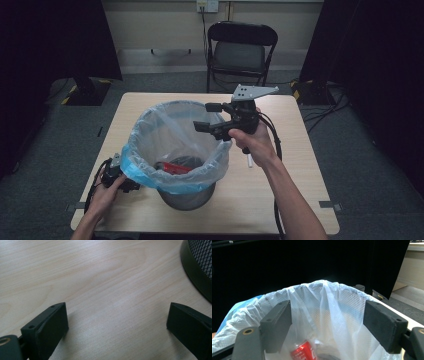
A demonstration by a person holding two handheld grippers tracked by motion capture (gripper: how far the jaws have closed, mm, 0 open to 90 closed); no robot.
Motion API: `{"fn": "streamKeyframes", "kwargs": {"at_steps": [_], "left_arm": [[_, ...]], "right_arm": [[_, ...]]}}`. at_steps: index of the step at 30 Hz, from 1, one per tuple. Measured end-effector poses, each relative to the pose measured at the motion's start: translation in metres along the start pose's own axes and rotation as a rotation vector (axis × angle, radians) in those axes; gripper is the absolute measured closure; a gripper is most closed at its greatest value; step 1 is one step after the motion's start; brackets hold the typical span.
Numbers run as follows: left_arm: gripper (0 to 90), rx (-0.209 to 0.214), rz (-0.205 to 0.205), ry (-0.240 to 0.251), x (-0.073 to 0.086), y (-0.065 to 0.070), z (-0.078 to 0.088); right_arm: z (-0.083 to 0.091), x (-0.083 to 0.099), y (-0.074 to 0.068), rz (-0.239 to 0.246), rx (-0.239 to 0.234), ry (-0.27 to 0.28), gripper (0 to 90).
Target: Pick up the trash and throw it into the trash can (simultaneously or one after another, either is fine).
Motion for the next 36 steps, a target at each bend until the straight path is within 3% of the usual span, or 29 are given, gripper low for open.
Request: {"fn": "streamKeyframes", "kwargs": {"at_steps": [6,10,15,36], "left_arm": [[3.0,0.0,0.0,0.0,0.0,0.0,0.0],[3.0,0.0,0.0,0.0,0.0,0.0,0.0],[3.0,0.0,0.0,0.0,0.0,0.0,0.0],[3.0,0.0,0.0,0.0,0.0,0.0,0.0]], "right_arm": [[0.005,-0.003,0.007,-0.022,0.035,0.033,21.6],[0.013,-0.008,0.018,-0.035,0.097,0.067,23.7],[0.025,-0.009,0.031,-0.061,0.137,0.088,23.7],[0.05,0.01,0.059,-0.084,0.263,0.072,22.6]]}}
Point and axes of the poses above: each handheld gripper's, and its own axes: z roughly backward along the jaws, x roughly out of its underside, y roughly to its right, the point moved 6 cm from there along -z, roughly forward along the jaws, and after that the axes turned 7 degrees about x, right-handed, at the moved point
